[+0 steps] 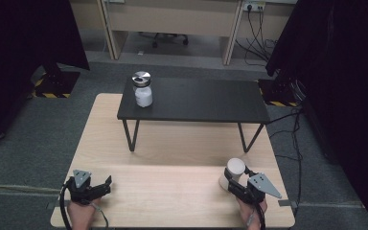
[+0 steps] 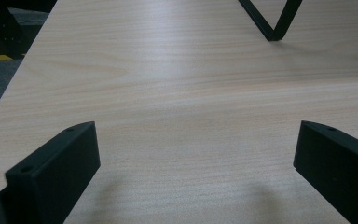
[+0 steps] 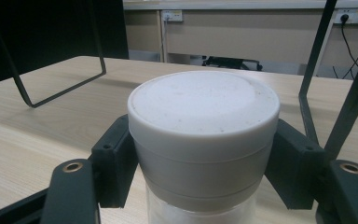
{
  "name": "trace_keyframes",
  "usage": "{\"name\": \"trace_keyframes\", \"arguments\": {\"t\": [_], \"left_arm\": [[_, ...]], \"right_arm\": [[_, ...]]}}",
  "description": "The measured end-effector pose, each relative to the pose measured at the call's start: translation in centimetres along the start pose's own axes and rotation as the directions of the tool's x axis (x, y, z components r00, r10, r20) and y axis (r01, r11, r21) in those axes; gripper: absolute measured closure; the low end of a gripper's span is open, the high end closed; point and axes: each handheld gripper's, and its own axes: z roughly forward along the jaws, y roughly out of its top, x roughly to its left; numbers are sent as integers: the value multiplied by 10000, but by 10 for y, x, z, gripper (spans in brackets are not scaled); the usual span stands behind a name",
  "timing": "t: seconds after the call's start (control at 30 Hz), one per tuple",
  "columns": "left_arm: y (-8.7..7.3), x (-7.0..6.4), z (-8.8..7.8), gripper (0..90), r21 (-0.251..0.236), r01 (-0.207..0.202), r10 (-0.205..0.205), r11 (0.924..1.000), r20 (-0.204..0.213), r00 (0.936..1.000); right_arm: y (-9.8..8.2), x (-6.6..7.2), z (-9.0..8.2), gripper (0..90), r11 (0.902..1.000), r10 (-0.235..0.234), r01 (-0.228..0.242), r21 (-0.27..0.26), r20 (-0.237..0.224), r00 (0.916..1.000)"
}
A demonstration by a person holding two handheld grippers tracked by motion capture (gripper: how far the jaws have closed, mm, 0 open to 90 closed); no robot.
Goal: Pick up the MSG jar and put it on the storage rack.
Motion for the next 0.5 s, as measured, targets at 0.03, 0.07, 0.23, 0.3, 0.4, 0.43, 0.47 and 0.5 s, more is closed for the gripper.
{"name": "trace_keyframes", "arguments": {"t": [0.03,0.07,0.23,0.3,0.4,0.43,0.47,0.5], "left_arm": [[0,0,0,0,15,-24,24,10000,5,10000],[0,0,0,0,20,-44,44,10000,13,10000],[1,0,1,0,42,-66,66,10000,23,10000],[0,0,0,0,35,-40,39,10000,29,10000],[1,1,1,0,45,2,-2,10000,35,10000],[1,1,1,0,54,28,-28,10000,35,10000],[1,1,1,0,62,49,-49,10000,28,10000],[1,1,1,0,60,51,-51,10000,27,10000]], "right_arm": [[1,0,0,339,10000,3,-3,-8,-2,10000],[2,1,0,339,10000,-5,5,-35,3,10000],[10,1,2,339,10000,-38,38,-90,-46,10000],[14,1,3,339,10000,-85,85,-46,-28,10000],[21,2,4,339,9998,-195,195,27,19,9998],[23,2,4,339,9998,-186,186,49,21,9998],[25,2,4,339,9998,-189,189,37,15,9998],[27,1,4,339,9999,-151,151,22,6,9999]]}}
